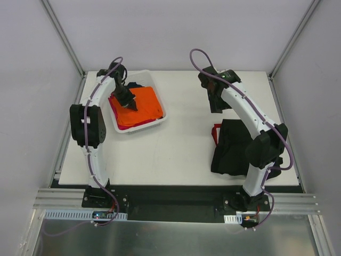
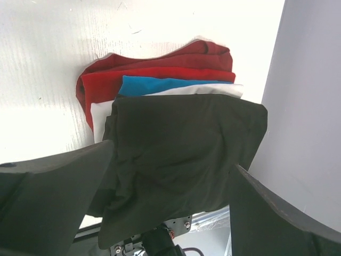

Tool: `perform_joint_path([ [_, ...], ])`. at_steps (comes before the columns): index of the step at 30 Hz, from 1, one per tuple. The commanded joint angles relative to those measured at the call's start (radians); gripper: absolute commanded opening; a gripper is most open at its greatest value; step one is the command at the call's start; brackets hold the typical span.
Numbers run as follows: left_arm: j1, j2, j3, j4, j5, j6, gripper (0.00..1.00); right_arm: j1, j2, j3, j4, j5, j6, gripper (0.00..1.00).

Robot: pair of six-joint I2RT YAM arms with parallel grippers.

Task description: Fold and stack the t-shirts

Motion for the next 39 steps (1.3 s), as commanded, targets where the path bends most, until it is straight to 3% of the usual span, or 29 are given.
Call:
perform_joint_path([
  [1, 0.05, -0.012, -0.135, 0.011, -0.033, -0.064, 0.0, 0.003, -0.036, -0.024, -0.095, 0.027, -0.015, 0.96],
  [6, 0.219, -0.087, -0.307, -0.046, -0.172, -0.165, 0.0, 0.001, -0.054, -0.045, -0.087, 0.022, -0.018, 0.96],
  [12, 0.276, -0.08, -0.214, -0.165, -0.36, -0.101, 0.0, 0.003, -0.057, -0.061, -0.079, 0.001, -0.021, 0.96],
  [17, 0.29, -0.086, -0.172, -0.225, -0.42, -0.088, 0.0, 0.003, -0.056, -0.062, -0.076, -0.029, -0.018, 0.96],
  [24, 0.294, -0.161, -0.248, -0.261, -0.479, -0.137, 0.0, 0.003, -0.054, -0.061, -0.081, -0.019, -0.01, 0.96],
  [30, 0.201, -0.32, -0.252, -0.194, -0.564, -0.19, 0.0, 0.001, -0.094, -0.079, -0.041, -0.039, -0.013, 0.96],
  [32, 0.163, -0.351, -0.197, -0.173, -0.597, -0.188, 0.1, 0.0, -0.112, -0.1, -0.013, -0.053, -0.024, 0.96],
  [36, 0.126, -0.357, -0.073, -0.172, -0.557, -0.182, 0.42, -0.007, -0.033, -0.059, -0.061, -0.026, -0.036, 0.96],
  [37, 0.115, -0.357, -0.036, -0.169, -0.549, -0.183, 0.59, -0.005, -0.004, -0.032, -0.135, 0.003, -0.029, 0.96],
  [39, 0.101, -0.344, -0.004, -0.15, -0.514, -0.162, 0.64, -0.007, 0.053, 0.024, -0.177, 0.033, -0.003, 0.96],
])
